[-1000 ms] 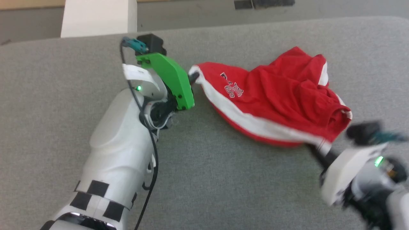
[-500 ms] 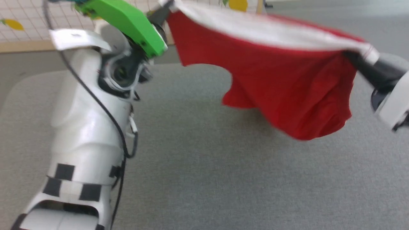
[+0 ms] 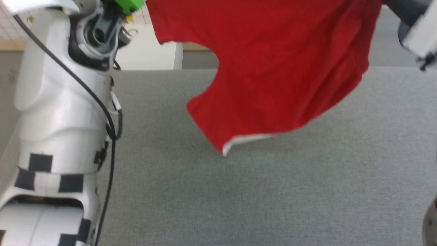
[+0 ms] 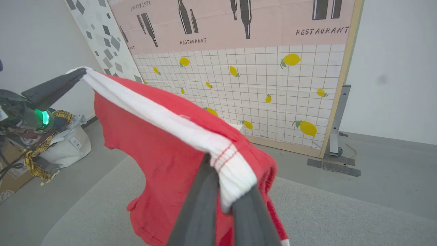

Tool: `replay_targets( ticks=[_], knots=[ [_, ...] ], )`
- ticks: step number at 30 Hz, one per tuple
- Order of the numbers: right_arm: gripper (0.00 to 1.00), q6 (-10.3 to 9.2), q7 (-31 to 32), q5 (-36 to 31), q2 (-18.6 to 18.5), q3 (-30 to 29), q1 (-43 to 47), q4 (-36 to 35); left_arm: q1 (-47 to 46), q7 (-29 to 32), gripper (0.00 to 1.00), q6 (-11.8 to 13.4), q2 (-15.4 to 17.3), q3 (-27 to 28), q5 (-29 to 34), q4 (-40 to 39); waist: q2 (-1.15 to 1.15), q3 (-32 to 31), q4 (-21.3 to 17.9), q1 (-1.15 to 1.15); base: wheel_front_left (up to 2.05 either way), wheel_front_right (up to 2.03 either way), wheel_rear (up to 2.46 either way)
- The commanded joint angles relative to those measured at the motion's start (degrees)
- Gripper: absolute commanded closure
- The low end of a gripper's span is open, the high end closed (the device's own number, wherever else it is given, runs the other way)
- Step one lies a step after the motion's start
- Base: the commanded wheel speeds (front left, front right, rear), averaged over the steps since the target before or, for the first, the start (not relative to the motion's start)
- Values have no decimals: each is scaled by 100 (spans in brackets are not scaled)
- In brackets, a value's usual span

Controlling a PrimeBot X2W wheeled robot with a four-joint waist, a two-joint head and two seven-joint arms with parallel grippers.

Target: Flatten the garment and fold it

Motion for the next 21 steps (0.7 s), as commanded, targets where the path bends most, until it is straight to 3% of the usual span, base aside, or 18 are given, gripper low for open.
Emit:
replay_targets(
  ticks=[1, 7, 12, 15, 16, 21],
  knots=[
    [100, -8, -36, -100, 69, 15, -262, 137, -187, -7, 100, 79, 89, 19, 113, 55, 0, 334, 26, 0, 0, 0, 0],
    [100, -8, -342, -596, 266, 131, -1373, 896, -850, -167, 100, 360, 276, 92, 371, 265, 0, 1160, 35, 0, 0, 0, 0],
    [100, -8, -1009, -1041, 361, 213, -2418, 1546, -1554, -586, 100, 482, 376, 194, 584, 334, 0, 1926, 41, 0, 0, 0, 0],
    [100, -8, -1547, -1192, 363, 338, -2898, 1892, -1860, -920, 100, 477, 381, 250, 666, 383, 0, 2254, 72, 0, 0, 0, 0],
    [100, -8, -2040, -1275, 368, 473, -3225, 2254, -2014, -1196, 100, 447, 364, 258, 733, 445, 0, 2511, 112, 0, 0, 0, 0],
    [100, -8, -2559, -1180, 334, 657, -3414, 2703, -2022, -1507, 100, 312, 259, 294, 668, 649, 0, 2758, 214, 0, 0, 0, 0]
  ],
)
